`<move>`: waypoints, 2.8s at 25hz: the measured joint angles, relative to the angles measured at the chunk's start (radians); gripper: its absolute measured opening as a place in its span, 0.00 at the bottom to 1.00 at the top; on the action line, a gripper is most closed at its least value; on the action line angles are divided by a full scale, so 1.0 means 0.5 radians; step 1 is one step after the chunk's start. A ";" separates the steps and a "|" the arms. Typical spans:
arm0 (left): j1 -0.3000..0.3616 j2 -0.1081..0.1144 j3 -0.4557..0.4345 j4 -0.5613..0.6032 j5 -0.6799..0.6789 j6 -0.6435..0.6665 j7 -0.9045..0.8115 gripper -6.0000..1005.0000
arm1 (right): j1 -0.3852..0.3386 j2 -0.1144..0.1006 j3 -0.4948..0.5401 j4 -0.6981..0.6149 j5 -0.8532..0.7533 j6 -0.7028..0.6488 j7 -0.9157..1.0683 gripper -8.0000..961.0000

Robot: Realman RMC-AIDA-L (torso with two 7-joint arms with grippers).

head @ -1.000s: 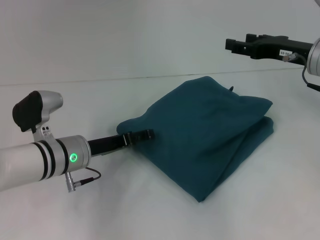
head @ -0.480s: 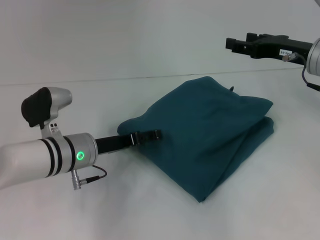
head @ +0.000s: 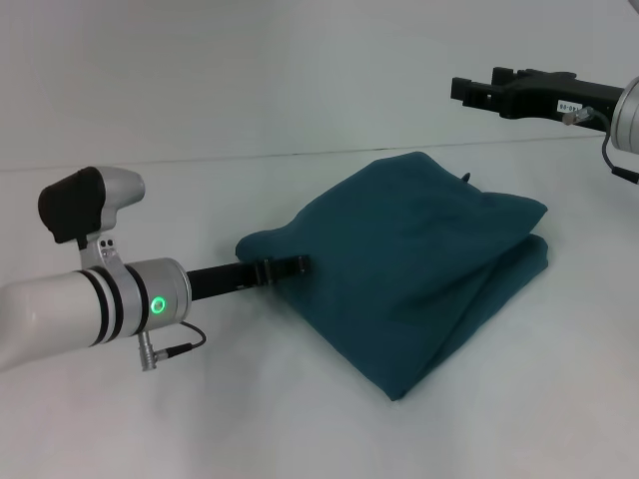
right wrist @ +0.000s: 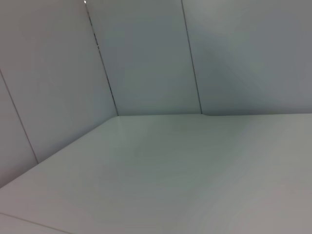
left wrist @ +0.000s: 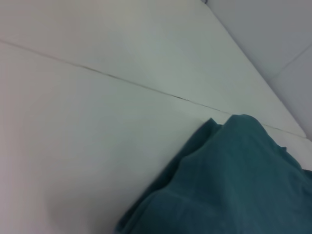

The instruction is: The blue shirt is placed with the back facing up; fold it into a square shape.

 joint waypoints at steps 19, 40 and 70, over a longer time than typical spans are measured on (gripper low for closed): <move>0.002 0.009 0.051 0.038 0.003 0.036 0.000 0.27 | -0.012 0.037 0.000 0.007 0.014 0.023 -0.052 0.80; 0.241 0.183 -0.121 0.335 0.245 0.593 -0.001 0.03 | -0.025 0.101 0.052 0.083 0.106 0.029 -0.136 0.80; -0.001 0.063 -0.469 0.327 0.540 0.039 0.297 0.05 | 0.000 0.102 0.047 0.244 0.223 0.046 -0.272 0.80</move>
